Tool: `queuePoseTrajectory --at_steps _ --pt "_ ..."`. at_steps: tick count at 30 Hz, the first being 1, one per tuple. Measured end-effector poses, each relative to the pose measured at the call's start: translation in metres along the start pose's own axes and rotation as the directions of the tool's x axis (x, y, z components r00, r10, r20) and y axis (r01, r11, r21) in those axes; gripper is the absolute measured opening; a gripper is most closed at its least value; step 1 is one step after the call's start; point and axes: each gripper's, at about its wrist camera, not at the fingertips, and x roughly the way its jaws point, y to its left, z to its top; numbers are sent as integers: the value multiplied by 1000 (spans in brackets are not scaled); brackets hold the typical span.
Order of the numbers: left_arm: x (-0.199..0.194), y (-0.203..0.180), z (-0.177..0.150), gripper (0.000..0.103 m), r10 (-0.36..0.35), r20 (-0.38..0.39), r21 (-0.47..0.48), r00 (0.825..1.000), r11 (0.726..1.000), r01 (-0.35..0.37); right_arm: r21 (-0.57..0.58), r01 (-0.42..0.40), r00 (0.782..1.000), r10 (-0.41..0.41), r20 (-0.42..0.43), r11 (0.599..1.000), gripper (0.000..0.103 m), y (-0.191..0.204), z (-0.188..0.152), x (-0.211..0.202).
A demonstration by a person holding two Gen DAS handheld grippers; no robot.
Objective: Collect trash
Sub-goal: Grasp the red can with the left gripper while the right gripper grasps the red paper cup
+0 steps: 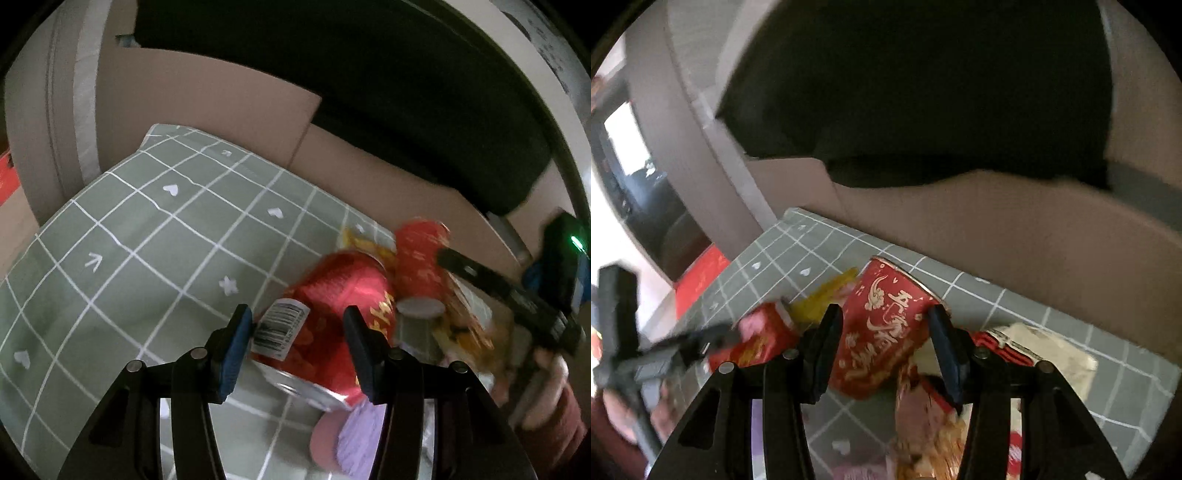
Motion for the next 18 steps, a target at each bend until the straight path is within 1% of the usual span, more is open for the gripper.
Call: queuePoseTrajectory --at_steps 2,4,6,8,11,14,16,17,18 --pt "-4 -2 -4 52 -17 -7 10 1000 1000 17 32 -9 999 10 -35 999 55 -2 0 14" --pt "-8 -3 -8 52 -29 -7 23 1000 999 29 57 -38 997 42 -66 998 61 -2 -2 25" --pt "-9 -4 -10 53 -34 4 42 999 999 34 61 -58 993 63 -95 996 61 0 -5 33" --pt "-7 -2 -8 53 -39 11 33 999 999 39 42 -57 993 61 -102 997 57 4 -5 34" --pt "-3 5 2 53 -42 33 -19 999 999 42 19 -34 998 34 -47 999 54 6 -4 14" --pt "3 8 17 53 -47 69 -32 997 998 50 16 -33 999 32 25 999 54 1 1 -18" --pt "14 9 25 53 -52 41 -18 998 998 53 4 -29 998 29 56 1000 54 -3 3 -40" --pt "22 10 28 55 -57 15 -24 998 998 58 3 -30 998 30 63 1000 54 -5 3 -49" --pt "24 12 29 56 -76 15 -40 997 996 76 5 -30 997 30 69 1000 54 -9 2 -57"
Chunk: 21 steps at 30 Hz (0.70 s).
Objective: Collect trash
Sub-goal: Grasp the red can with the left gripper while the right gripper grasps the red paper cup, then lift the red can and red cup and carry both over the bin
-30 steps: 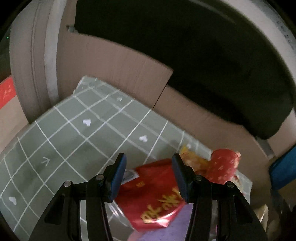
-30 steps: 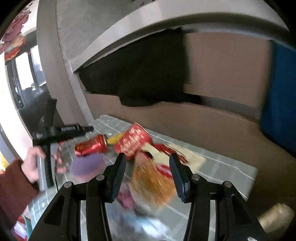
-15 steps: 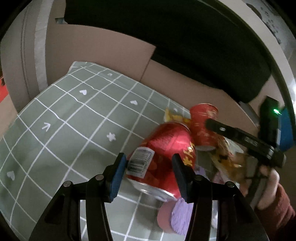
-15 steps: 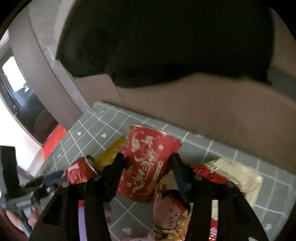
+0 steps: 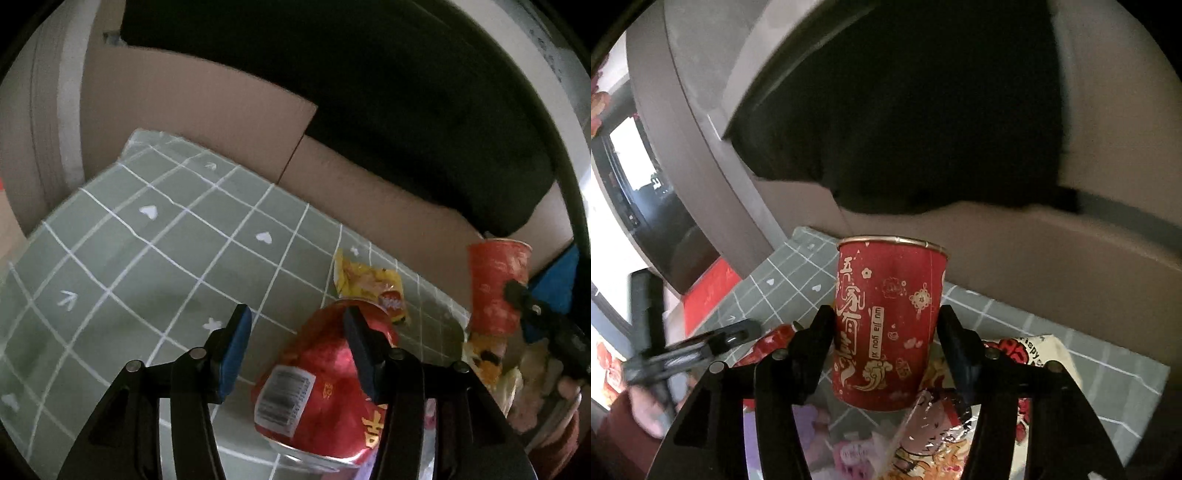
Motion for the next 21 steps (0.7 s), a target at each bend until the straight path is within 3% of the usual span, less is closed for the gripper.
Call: queuePoseTrajectory --at_steps 5,7,12,15,18,21 --pt "3 1 -11 56 -81 -68 -44 994 996 78 35 -17 1000 17 -7 999 54 -21 -12 -31" --pt "4 -8 -21 56 -76 -104 -10 992 997 75 40 -19 1000 20 -11 999 54 -28 -19 -41" --pt "-1 -38 -40 56 -36 -110 105 993 993 47 8 -58 998 58 -9 998 54 -30 -28 -54" --pt "8 -43 -42 57 -41 -134 61 990 997 49 1 -111 993 111 29 994 54 -24 -26 -67" --pt "30 -43 -42 58 -99 -214 -37 972 995 93 -14 -139 988 140 65 990 54 -12 -20 -74" --pt "28 -56 -43 56 -43 -171 9 984 999 45 -34 -129 988 131 86 991 54 -6 -17 -84"
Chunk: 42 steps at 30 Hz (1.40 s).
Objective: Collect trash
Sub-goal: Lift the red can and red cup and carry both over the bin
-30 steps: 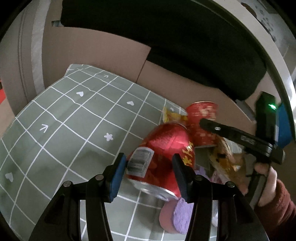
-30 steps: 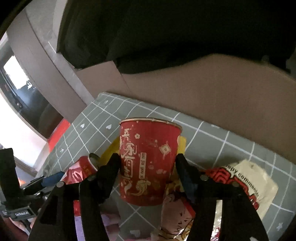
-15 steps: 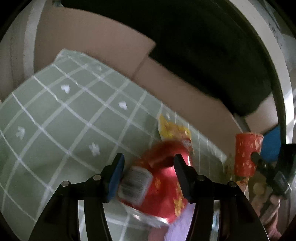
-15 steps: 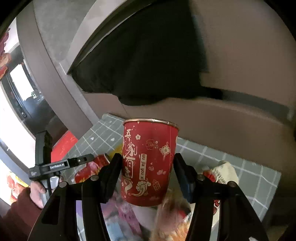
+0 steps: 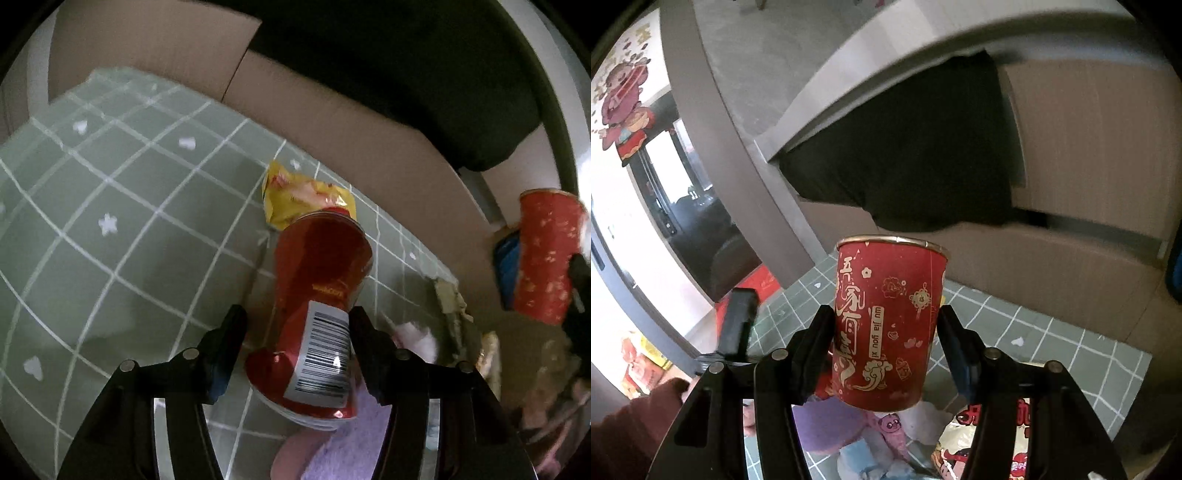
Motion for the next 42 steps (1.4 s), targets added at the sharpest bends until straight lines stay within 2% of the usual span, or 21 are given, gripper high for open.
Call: queuePoseTrajectory --at_steps 2,4,8,10,14,16,18,19,20,21,27,30,33,35,37,39,42 --pt "-6 -7 -3 51 25 34 12 999 1000 -25 -18 22 1000 -22 8 1000 54 1 0 -5" --pt "-15 -12 -7 50 34 68 18 997 999 -36 -28 48 999 -48 12 998 54 -1 -3 -13" --pt "-42 -29 -17 49 99 182 36 978 994 -107 -14 65 998 -65 8 998 54 -3 -10 -22" --pt "-63 -43 -23 49 116 262 58 958 989 -136 -4 65 998 -65 11 998 54 -1 -14 -27" --pt "-108 -81 -48 48 123 419 113 900 976 -186 -31 75 997 -74 38 997 54 10 -22 -44" --pt "-123 -97 -61 47 119 463 140 878 969 -205 -56 86 995 -83 53 995 54 18 -27 -56" --pt "-131 -109 -68 37 125 477 161 870 961 -226 -74 93 994 -88 66 993 54 25 -31 -67" --pt "-132 -114 -71 25 135 469 166 873 957 -237 -81 97 993 -91 71 992 54 28 -33 -73" --pt "-135 -115 -74 19 140 453 166 881 957 -238 -84 100 993 -94 74 991 54 29 -35 -78" --pt "-134 -114 -75 18 146 446 156 883 959 -237 -84 104 992 -98 77 991 54 29 -39 -84" --pt "-132 -100 -100 18 102 355 115 929 982 -151 -82 106 993 -102 57 991 54 29 -59 -97" --pt "-139 -85 -120 21 87 305 50 948 993 -107 -73 102 994 -99 39 992 54 23 -73 -102" --pt "-140 -68 -143 34 67 249 -19 966 998 -65 -59 87 996 -87 10 994 54 17 -86 -100" --pt "-138 -57 -160 48 33 222 -63 975 998 -19 -49 78 997 -79 -12 996 54 12 -95 -96" --pt "-136 -48 -173 55 -17 209 -91 978 995 37 -35 77 997 -78 -30 996 54 9 -104 -92" --pt "-131 -41 -183 59 -43 204 -115 978 991 67 -22 69 997 -70 -44 997 54 8 -113 -91" --pt "-115 -31 -187 60 -33 166 -165 986 984 61 -30 71 996 -73 -50 997 54 11 -124 -95"
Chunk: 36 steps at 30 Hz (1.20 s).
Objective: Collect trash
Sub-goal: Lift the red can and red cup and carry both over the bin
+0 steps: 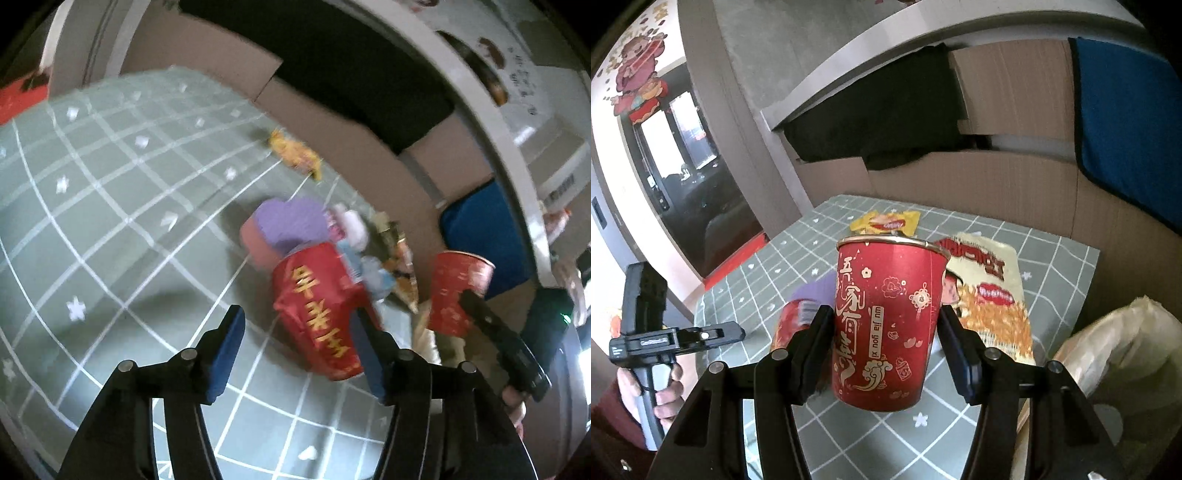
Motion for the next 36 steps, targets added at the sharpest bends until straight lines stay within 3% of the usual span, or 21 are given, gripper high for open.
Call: queuePoseTrajectory --at_steps 6,15,17,19,21,25,30,36 --pt "35 1 0 61 -125 -62 -117 990 986 117 -50 39 999 -40 -4 998 54 12 -22 -8" --pt "75 -18 9 59 -137 -117 -202 984 973 112 -16 70 997 -71 -14 997 54 1 -42 -17" --pt "77 -26 8 50 -117 -113 -191 987 977 94 -6 70 997 -70 -14 998 54 -2 -44 -17" --pt "73 -34 8 34 -94 -89 -158 992 984 79 3 69 998 -69 -12 998 54 -4 -45 -17" --pt "61 -49 8 28 -52 -47 -82 998 995 48 6 68 998 -68 -2 998 54 -3 -45 -19" --pt "33 -75 6 28 20 75 67 997 997 -25 -14 92 995 -92 36 996 54 0 -42 -29" --pt "1 -117 -6 28 77 247 273 966 951 -146 0 100 991 -100 87 995 54 -1 -34 -45" --pt "-20 -140 -19 28 108 351 362 930 900 -241 7 109 985 -109 132 994 54 -3 -28 -64"
